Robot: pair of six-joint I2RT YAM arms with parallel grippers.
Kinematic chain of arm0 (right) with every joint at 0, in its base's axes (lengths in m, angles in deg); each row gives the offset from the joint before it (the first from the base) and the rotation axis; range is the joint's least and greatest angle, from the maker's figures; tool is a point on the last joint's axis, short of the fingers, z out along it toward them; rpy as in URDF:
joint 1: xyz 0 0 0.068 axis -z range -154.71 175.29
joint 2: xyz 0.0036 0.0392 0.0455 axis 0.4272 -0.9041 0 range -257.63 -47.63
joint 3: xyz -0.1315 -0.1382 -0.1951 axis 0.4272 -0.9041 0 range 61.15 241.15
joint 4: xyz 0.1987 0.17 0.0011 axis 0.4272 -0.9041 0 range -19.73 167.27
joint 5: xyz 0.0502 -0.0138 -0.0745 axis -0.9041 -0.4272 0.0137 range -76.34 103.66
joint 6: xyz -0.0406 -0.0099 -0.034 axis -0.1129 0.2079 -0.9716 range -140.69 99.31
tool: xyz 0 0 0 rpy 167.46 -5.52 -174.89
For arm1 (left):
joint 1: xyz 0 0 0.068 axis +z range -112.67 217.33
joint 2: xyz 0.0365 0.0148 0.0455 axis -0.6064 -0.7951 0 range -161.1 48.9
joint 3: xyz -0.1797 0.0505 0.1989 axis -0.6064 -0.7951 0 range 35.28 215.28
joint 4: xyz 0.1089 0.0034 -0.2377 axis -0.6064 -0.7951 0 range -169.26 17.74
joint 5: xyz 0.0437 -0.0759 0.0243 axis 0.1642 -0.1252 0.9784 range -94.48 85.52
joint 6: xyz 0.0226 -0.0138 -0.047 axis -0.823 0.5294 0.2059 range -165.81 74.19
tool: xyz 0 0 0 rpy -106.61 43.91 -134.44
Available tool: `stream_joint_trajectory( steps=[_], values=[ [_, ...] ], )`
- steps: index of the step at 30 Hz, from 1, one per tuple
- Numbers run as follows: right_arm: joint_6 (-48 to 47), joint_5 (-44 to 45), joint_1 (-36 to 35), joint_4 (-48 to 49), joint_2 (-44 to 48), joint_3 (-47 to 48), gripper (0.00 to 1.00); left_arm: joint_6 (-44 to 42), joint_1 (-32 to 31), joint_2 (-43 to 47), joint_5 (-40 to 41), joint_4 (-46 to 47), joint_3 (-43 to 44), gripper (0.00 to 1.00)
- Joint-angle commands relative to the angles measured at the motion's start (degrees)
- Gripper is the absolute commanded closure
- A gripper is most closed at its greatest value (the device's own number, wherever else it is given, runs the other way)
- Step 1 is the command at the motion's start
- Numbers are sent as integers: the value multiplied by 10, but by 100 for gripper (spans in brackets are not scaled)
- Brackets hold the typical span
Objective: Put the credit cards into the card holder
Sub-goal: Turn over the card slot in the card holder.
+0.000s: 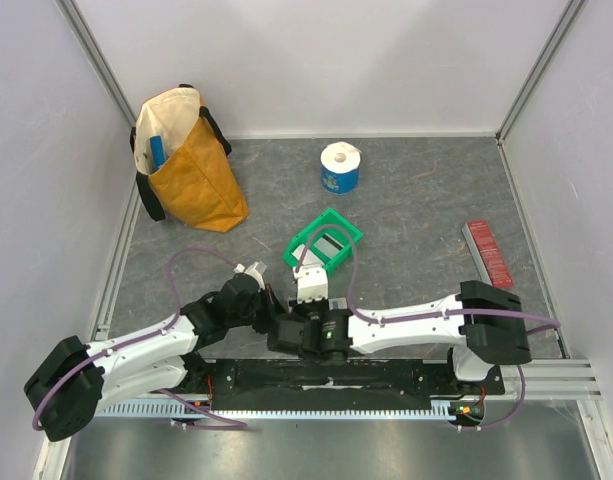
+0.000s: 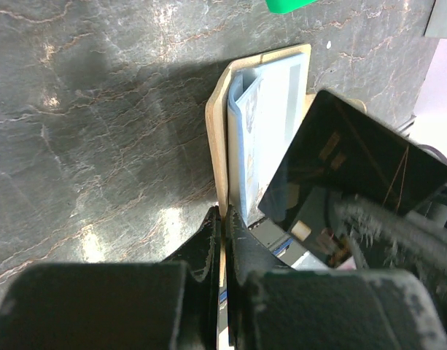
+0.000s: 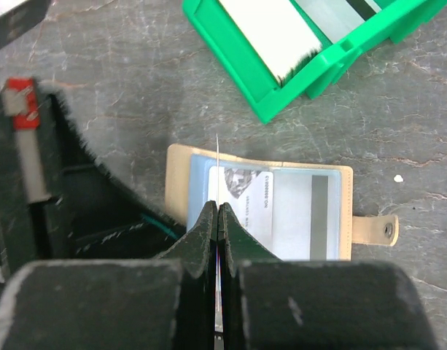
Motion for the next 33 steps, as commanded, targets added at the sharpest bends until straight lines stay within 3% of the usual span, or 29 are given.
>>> stream_joint_trajectory(
  steps=[1, 24, 30, 33],
  values=[
    [4, -33, 30, 94, 44, -43, 100, 21, 2, 8, 0, 13, -2, 98],
    [-8, -78, 30, 158, 18, -68, 100, 27, 1, -3, 0, 26, -8, 98],
    [1, -66, 1, 135, -6, -60, 100, 32, 2, -2, 0, 27, -11, 98],
    [10, -27, -14, 71, -29, -21, 100, 35, 1, -1, 0, 42, -15, 98]
  ],
)
